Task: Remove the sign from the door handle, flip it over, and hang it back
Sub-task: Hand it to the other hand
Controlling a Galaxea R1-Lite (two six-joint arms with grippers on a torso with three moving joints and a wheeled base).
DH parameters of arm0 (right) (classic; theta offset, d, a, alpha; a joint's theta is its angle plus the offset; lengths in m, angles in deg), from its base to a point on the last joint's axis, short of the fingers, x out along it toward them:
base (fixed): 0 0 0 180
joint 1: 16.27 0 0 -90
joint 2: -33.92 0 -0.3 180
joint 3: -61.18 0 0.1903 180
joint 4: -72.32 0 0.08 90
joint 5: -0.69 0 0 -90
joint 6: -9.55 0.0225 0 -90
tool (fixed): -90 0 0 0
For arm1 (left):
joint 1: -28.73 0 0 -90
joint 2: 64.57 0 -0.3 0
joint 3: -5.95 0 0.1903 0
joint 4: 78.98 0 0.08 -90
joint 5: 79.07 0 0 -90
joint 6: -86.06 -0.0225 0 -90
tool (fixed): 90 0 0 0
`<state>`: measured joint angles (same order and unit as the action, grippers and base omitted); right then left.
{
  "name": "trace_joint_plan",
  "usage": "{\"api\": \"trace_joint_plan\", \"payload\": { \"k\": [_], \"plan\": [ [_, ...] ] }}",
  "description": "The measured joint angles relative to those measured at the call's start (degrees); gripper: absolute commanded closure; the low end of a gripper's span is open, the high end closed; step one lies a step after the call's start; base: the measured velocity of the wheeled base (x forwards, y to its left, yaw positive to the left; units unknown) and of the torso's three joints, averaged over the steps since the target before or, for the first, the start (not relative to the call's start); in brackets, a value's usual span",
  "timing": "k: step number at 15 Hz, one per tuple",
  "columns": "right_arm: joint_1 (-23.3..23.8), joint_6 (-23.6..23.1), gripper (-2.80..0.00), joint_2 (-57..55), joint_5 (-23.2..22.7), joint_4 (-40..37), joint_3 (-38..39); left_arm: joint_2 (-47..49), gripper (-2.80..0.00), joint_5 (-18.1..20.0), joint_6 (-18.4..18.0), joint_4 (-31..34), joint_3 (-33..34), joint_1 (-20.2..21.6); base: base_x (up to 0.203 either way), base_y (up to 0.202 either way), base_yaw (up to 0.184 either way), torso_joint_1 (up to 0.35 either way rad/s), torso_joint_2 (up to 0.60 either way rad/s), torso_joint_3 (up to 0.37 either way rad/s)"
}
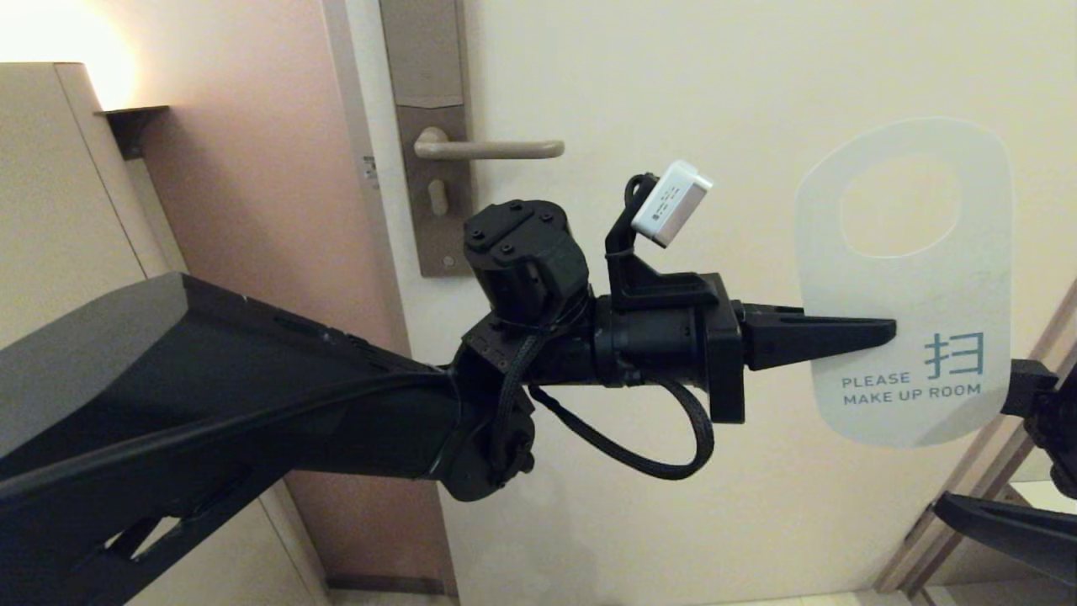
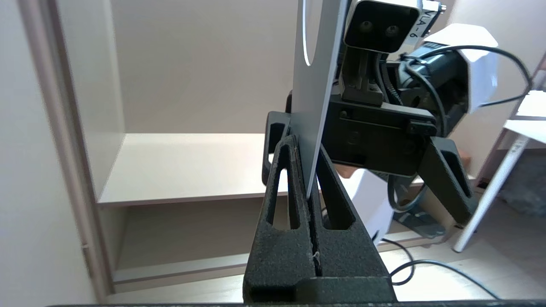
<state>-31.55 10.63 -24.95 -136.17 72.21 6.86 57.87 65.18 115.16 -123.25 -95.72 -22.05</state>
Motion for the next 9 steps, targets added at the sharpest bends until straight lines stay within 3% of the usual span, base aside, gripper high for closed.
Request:
{"api": "trace_joint_plan", "payload": {
  "k": [9],
  "plan": [
    [-1.22,-0.04,-2.8,-1.33,0.0,0.33,-0.74,0.38,0.0,-0.47,0.36,-1.16,0.13,-0.11,0.0,0.0,0.0,0.0,0.0,0.0]
  ]
}}
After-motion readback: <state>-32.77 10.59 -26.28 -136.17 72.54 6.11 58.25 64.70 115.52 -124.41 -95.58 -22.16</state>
